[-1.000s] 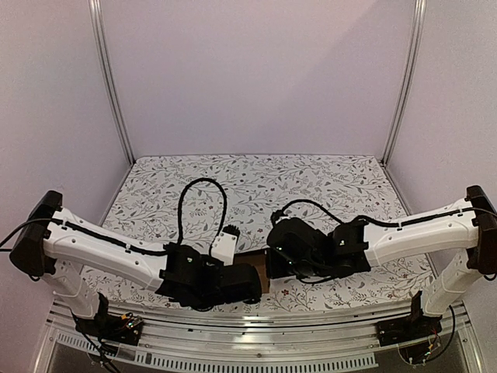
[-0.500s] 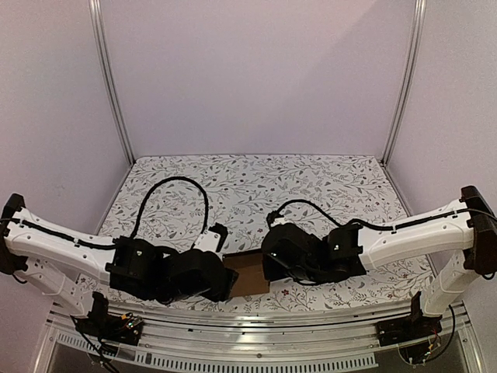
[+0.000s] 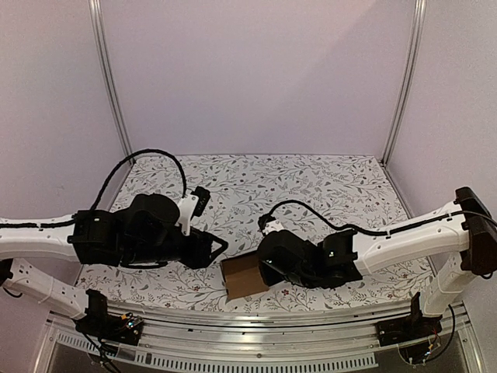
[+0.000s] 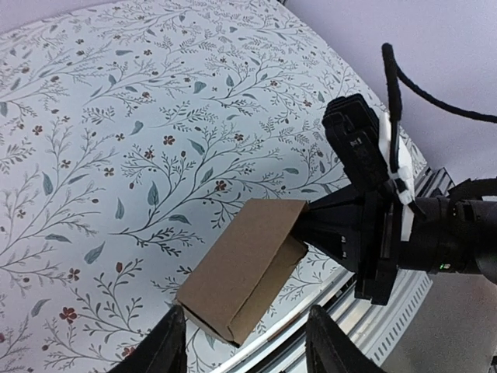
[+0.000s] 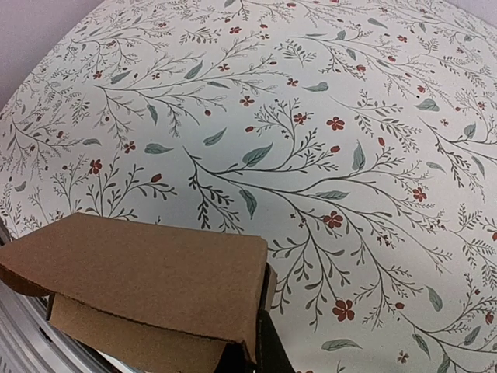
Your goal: Fold the paper box
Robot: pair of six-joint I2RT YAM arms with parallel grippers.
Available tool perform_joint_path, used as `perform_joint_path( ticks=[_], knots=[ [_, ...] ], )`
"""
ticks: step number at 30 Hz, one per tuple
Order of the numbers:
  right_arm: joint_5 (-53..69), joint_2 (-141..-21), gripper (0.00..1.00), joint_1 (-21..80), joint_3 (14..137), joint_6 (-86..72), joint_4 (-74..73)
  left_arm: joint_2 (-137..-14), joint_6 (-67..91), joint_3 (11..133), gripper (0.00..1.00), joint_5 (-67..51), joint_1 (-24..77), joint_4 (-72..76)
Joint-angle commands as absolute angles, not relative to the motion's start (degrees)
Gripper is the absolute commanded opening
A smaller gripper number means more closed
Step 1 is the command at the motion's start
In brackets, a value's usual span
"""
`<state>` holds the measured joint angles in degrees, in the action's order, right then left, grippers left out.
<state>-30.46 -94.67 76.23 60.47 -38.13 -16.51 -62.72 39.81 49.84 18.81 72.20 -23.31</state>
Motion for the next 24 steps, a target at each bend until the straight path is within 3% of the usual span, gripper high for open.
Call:
perform_joint_path(
  ticks=[1,6,24],
  knots=[
    [-31.5,-97.3,0.00,76.9,60.0,-34.1,-17.1,-67.1,36.1,51.1,0.49,11.1,69.7,-21.2],
    [-31.5,-98.4,0.00,76.8,60.4,-33.5,-16.6,-71.5,35.3,51.9,0.40,8.0,68.3,-19.5],
    [-29.0,-99.4,0.00,76.8,60.5,-34.0,-15.5,-75.8,31.3,50.7,0.32,5.1,65.4,-17.8]
  ],
)
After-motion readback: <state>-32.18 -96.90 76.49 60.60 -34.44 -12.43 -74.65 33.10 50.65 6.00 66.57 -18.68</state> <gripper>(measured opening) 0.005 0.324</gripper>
